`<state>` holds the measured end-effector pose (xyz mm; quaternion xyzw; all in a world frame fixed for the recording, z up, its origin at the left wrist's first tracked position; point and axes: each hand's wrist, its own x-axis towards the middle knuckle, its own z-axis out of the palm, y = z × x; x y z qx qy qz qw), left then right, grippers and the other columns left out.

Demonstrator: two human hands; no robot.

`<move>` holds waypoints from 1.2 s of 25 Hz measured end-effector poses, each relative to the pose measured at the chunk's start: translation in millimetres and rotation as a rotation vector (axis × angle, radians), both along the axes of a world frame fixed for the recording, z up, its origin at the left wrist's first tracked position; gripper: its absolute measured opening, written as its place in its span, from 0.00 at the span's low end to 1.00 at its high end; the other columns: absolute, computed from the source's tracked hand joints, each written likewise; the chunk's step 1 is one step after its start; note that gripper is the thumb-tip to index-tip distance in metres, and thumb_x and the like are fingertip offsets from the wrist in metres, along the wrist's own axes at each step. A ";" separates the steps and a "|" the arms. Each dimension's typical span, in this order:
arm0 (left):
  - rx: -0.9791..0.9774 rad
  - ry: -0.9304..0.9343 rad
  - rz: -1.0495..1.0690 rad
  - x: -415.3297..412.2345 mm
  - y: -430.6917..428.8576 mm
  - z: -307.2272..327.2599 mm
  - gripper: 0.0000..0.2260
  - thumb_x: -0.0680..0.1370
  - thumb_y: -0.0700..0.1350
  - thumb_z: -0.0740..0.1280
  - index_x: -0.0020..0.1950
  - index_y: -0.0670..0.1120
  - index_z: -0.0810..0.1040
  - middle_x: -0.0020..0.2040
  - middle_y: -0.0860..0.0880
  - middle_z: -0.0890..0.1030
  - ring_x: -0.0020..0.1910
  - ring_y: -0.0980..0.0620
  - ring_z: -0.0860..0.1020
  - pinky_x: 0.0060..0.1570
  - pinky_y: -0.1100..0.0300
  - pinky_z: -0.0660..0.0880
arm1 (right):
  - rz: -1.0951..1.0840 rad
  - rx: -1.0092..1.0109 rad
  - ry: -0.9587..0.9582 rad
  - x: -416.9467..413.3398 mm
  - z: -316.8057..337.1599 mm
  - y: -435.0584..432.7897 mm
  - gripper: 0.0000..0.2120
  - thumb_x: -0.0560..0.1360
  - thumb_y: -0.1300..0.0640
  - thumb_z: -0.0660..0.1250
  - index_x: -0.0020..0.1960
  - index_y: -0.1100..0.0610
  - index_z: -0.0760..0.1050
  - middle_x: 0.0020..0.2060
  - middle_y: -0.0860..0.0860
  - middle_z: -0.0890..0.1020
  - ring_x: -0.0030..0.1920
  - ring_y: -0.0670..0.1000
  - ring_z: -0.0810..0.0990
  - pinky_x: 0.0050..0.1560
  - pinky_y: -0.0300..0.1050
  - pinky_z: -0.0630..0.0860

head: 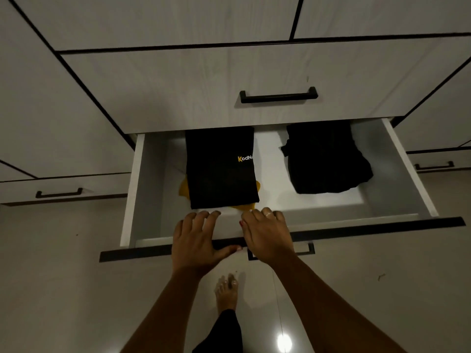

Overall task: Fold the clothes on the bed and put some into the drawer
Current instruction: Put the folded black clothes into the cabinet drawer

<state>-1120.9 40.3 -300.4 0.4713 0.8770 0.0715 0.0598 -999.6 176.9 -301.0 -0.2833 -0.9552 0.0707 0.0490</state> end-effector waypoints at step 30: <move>-0.275 -0.148 0.042 -167.8 168.4 -49.8 0.24 0.81 0.50 0.61 0.76 0.52 0.60 0.76 0.49 0.63 0.74 0.48 0.62 0.71 0.48 0.59 | -0.115 -0.128 -0.138 -135.7 -26.2 201.2 0.16 0.75 0.67 0.61 0.61 0.56 0.73 0.53 0.53 0.80 0.56 0.55 0.76 0.64 0.51 0.66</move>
